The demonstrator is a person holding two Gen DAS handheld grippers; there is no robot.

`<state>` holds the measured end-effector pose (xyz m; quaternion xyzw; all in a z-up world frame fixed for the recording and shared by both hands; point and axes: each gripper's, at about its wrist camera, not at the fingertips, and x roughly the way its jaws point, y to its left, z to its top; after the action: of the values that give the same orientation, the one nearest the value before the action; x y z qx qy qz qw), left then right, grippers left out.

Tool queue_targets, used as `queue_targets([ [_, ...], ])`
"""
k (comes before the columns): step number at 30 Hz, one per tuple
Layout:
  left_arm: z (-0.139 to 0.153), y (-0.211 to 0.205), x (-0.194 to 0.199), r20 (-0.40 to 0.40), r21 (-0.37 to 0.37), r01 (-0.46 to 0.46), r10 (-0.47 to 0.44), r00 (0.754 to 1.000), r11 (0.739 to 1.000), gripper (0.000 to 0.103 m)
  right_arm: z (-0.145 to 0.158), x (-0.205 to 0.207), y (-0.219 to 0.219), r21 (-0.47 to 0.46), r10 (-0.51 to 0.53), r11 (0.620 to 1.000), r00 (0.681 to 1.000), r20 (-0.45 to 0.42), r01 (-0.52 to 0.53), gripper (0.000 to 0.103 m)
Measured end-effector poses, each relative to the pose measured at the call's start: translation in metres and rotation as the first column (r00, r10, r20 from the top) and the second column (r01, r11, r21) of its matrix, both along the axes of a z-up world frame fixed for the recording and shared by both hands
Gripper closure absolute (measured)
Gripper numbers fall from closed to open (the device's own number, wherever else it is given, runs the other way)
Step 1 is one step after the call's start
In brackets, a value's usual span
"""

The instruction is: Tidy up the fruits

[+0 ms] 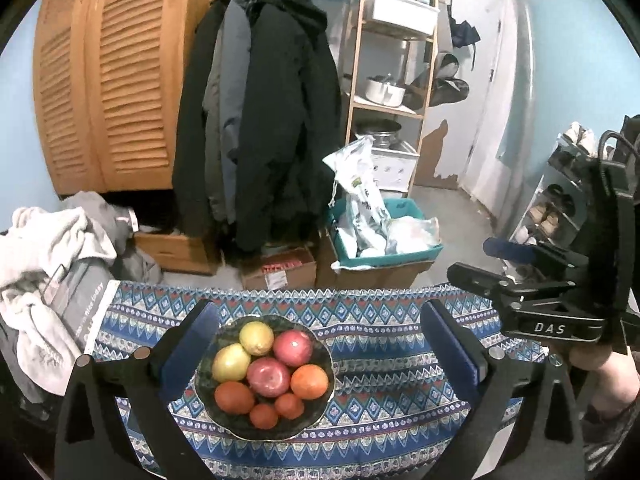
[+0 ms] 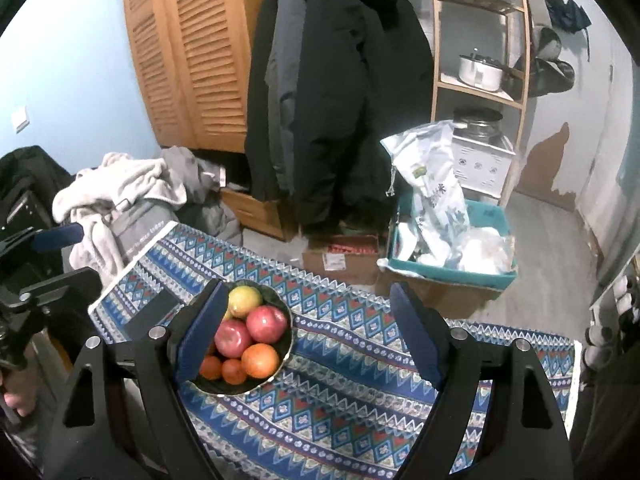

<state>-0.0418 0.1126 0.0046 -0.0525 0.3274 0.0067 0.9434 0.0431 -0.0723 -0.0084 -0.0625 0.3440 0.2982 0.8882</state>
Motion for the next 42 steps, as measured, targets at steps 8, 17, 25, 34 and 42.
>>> queue_targets([
  [8, -0.004, -0.006, 0.006, -0.021, 0.018, -0.002, 0.002, 1.000, 1.000, 0.001, -0.003, 0.003, -0.004, 0.002, -0.009, 1.000, 1.000, -0.018, 0.009, 0.021],
  [17, -0.004, -0.010, 0.006, -0.022, 0.024, -0.011, 0.012, 1.000, 1.000, 0.001, 0.001, 0.000, -0.007, 0.010, -0.014, 1.000, 1.000, -0.004, 0.014, 0.021],
  [25, -0.006, -0.015, 0.009, -0.040, 0.038, -0.010, 0.012, 0.999, 0.999, 0.001, 0.002, -0.001, -0.008, 0.009, -0.014, 1.000, 1.000, -0.002, 0.014, 0.021],
  [34, -0.005, -0.013, 0.009, -0.040, 0.038, -0.036, 0.037, 0.998, 0.999, 0.001, 0.006, 0.000, -0.010, 0.012, -0.020, 1.000, 1.000, -0.003, 0.020, 0.021],
  [42, -0.006, -0.015, 0.011, -0.051, 0.062, -0.043, 0.046, 0.998, 0.997, 0.001, 0.007, 0.000, -0.010, 0.011, -0.021, 1.000, 1.000, -0.004, 0.021, 0.021],
])
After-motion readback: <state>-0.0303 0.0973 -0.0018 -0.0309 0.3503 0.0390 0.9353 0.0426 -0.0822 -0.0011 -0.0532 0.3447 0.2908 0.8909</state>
